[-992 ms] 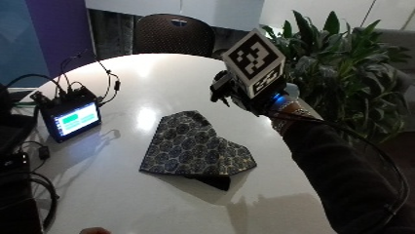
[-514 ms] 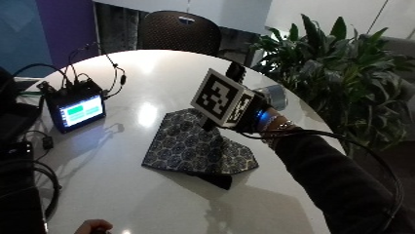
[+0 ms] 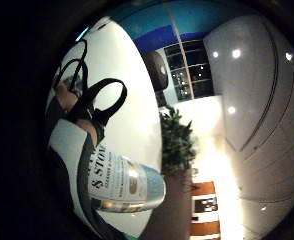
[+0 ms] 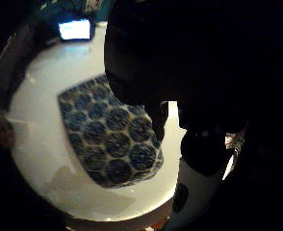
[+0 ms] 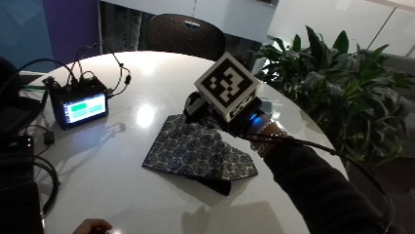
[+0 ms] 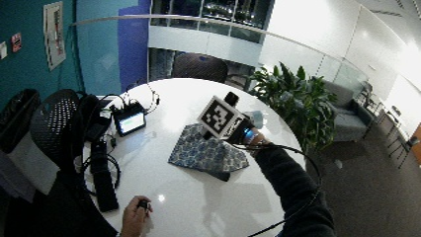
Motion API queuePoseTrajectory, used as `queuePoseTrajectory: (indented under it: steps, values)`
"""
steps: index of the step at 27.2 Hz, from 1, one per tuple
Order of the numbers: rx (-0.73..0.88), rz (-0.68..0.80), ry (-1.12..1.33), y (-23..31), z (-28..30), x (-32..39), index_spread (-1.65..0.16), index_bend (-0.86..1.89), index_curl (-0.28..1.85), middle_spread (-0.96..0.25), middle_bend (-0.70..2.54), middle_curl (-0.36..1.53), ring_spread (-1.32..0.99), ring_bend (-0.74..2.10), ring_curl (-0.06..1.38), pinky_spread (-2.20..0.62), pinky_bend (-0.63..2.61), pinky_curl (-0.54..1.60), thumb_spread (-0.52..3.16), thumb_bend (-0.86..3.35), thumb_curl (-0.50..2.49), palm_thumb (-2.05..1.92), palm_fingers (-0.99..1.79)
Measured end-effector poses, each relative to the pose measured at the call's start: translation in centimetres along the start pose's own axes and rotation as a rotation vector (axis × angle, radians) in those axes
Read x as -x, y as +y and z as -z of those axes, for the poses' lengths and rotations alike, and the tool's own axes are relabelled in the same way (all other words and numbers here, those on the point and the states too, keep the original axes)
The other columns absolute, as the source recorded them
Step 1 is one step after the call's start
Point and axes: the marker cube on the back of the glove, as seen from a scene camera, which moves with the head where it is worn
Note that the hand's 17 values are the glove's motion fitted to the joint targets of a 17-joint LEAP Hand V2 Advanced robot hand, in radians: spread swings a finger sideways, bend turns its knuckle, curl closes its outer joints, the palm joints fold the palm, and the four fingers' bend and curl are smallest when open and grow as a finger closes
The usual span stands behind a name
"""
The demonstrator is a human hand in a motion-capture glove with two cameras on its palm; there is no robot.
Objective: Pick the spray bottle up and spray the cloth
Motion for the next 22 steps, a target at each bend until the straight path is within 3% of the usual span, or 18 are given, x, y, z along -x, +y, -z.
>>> queuePoseTrajectory:
  steps: [11, 22]
  values:
    - [-0.192, -0.284, -0.449, -3.0, 4.8, 1.9, -0.27, 0.18, 0.47, -0.17, 0.36, 0.47, -0.16, 0.56, 0.43, -0.17, 0.43, 0.37, 1.33, -0.01, 0.36, 0.87, 1.27]
    - [-0.374, -0.622, -1.041, -3.3, 3.5, 5.1, -0.26, 0.18, 0.48, -0.17, 0.36, 0.47, -0.15, 0.55, 0.42, -0.16, 0.42, 0.38, 1.34, -0.01, 0.36, 0.87, 1.26]
